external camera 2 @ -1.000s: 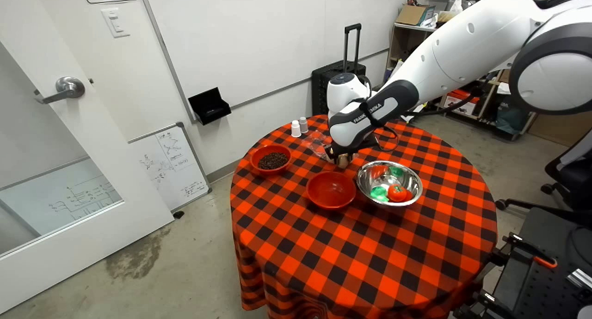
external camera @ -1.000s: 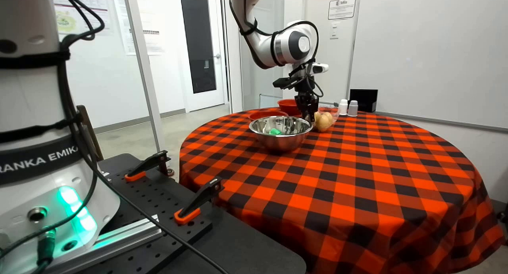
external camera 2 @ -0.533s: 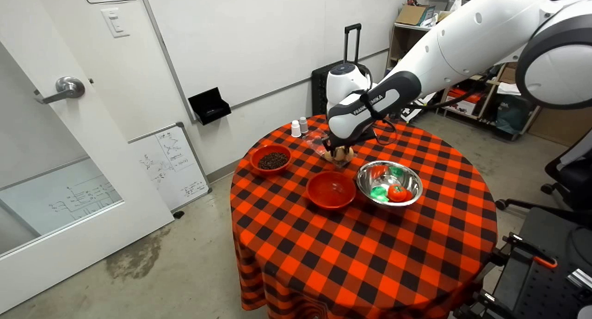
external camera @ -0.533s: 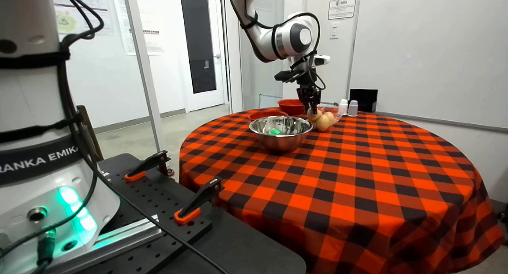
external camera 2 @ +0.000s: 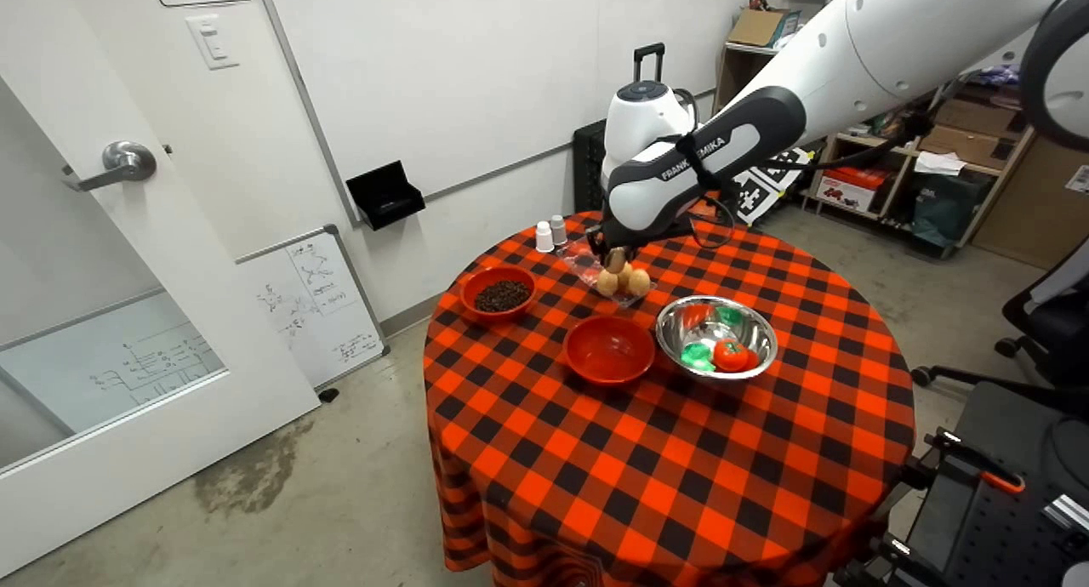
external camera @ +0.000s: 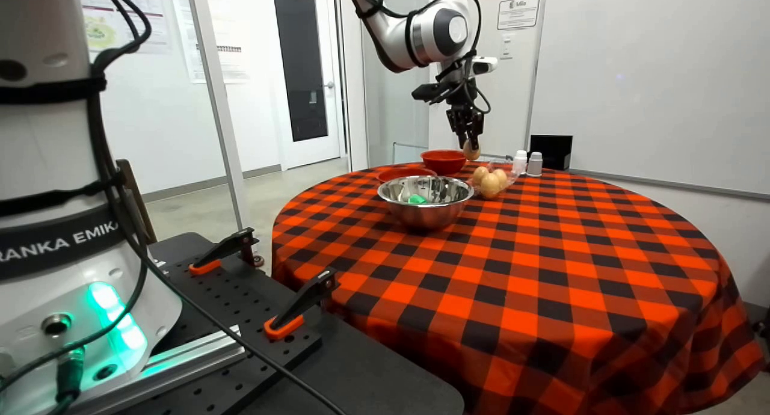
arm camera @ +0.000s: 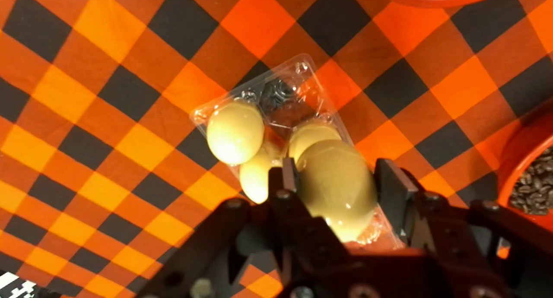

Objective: Pick the objects in the red bowl and an egg and put them in the silver bowl

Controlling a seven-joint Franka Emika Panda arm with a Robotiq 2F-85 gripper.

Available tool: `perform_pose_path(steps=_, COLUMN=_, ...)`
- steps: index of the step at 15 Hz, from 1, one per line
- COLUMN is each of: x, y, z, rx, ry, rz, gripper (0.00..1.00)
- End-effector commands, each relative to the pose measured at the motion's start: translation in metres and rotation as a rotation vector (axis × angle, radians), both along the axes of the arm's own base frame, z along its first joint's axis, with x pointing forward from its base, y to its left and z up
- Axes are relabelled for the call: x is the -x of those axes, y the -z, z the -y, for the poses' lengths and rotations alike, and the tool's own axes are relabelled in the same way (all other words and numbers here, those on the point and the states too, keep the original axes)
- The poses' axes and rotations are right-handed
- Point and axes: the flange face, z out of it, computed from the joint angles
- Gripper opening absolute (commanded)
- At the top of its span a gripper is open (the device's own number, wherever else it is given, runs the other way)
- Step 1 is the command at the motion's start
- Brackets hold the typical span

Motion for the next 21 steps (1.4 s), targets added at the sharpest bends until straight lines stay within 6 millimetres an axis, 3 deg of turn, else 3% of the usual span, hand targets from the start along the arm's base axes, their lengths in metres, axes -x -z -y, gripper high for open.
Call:
perform_pose_path(steps=1, x=0.047, y=-0.027, z=-0.019, rx=-0.038, ry=-0.049, rz=0.01, gripper=0.22)
perform_pose_path(steps=5, x=0.096, y=-0.05, z=-0.028, rx=-0.035, ry=-0.077, rz=0.01, gripper=0.22)
perform_pose_path(steps=9, x=0.147, y=-0.063, z=-0.02, rx=-0.015, ry=-0.074, rz=-0.006, gripper=0.22)
perform_pose_path(steps=14, x=0.189, y=-0.038, z=-0.008, rx=0.064, ry=-0.103, rz=-0.093, gripper=0.22)
perform_pose_path(steps=17, x=0.195, y=-0.013, z=-0.015, rx=0.096, ry=-0.157, rz=-0.14, gripper=0.22)
perform_pose_path(steps=21, x=0.186, y=0.017, z=-0.024, rx=0.136, ry=-0.233, rz=-0.191, gripper=0.22)
